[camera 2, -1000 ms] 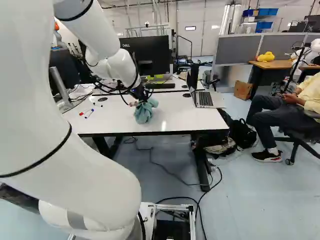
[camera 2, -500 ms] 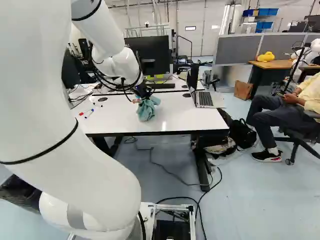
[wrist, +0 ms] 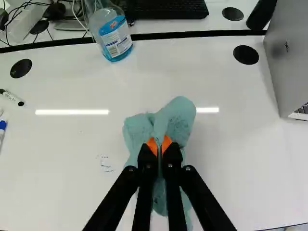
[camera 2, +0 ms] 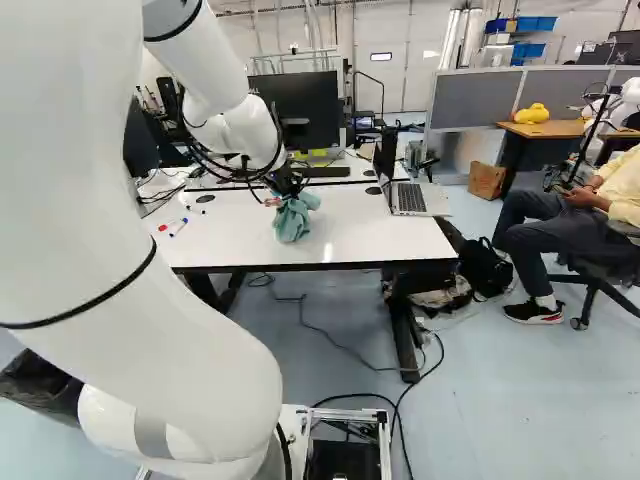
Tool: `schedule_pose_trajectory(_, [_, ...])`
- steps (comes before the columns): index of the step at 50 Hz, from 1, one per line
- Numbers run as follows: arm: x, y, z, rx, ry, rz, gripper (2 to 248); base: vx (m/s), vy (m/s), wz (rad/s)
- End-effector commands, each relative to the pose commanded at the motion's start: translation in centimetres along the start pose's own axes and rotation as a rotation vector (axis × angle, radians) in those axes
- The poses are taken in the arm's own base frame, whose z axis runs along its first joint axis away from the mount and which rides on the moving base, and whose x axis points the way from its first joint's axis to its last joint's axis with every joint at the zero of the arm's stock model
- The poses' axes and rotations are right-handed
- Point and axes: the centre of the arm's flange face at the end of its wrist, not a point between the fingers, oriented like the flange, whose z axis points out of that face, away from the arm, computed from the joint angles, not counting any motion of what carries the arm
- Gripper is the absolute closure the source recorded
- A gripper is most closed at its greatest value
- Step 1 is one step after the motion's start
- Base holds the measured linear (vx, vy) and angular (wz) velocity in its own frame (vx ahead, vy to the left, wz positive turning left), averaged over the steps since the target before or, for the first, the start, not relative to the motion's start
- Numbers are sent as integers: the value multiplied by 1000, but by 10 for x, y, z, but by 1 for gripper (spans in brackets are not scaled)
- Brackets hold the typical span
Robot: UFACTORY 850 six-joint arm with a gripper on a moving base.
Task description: Clean the table with the green towel
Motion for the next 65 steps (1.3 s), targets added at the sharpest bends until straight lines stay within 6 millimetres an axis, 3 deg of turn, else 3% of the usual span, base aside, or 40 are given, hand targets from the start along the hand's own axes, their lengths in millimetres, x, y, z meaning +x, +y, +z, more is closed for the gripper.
schedule_pose_trajectory(38, [8, -60, 4, 83, 92, -92, 220, 0, 0, 0])
schedule_pose_trajectory(65, [-34, -84, 6, 123, 69, -141, 220, 0, 0, 0])
